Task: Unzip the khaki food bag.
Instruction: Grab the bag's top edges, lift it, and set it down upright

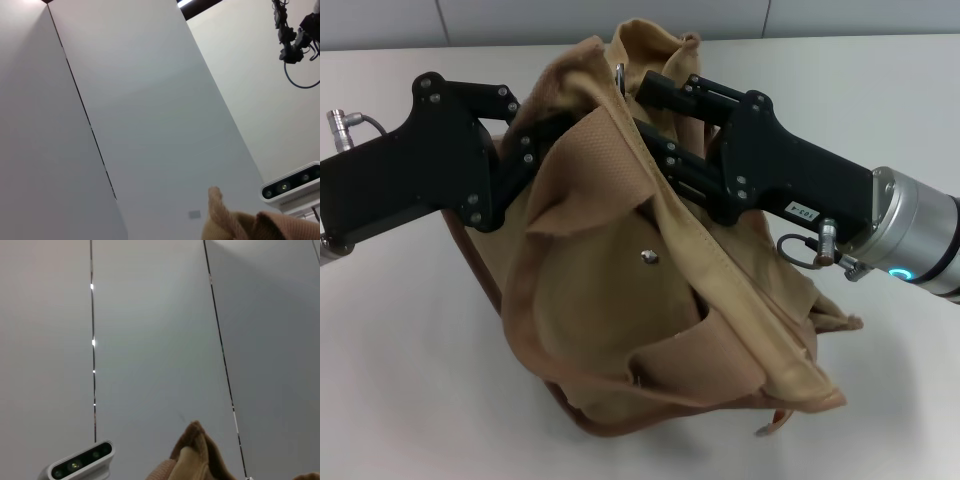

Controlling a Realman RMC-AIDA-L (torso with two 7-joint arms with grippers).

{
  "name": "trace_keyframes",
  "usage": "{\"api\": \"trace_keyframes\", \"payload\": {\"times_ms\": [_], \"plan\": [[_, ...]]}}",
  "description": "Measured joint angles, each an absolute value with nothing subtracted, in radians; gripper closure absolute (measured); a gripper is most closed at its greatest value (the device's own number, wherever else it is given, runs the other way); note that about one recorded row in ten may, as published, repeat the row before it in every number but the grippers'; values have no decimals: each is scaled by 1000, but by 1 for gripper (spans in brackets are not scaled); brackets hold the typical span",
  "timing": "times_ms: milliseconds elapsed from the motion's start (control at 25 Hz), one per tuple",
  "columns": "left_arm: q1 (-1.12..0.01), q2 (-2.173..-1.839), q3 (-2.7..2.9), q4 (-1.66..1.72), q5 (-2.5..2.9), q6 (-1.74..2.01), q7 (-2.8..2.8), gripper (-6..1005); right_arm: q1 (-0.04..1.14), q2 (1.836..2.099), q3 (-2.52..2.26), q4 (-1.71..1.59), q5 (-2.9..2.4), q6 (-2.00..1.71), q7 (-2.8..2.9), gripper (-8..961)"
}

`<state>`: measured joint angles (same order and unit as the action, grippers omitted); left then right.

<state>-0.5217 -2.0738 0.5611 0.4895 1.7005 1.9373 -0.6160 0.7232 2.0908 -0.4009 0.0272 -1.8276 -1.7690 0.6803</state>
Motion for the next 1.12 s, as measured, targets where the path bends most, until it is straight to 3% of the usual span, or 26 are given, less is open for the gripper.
{"api": "trace_keyframes", "payload": {"times_ms": [560,1120], "plan": [[-524,-2074,576,488,1700,1944,-605,915,771,2091,-400,31,-1827,-1688,747,470],[-521,-2075,578,491,1682,1950,-606,909,691,2086,-405,-39,-1828,-1715,831,459]]}}
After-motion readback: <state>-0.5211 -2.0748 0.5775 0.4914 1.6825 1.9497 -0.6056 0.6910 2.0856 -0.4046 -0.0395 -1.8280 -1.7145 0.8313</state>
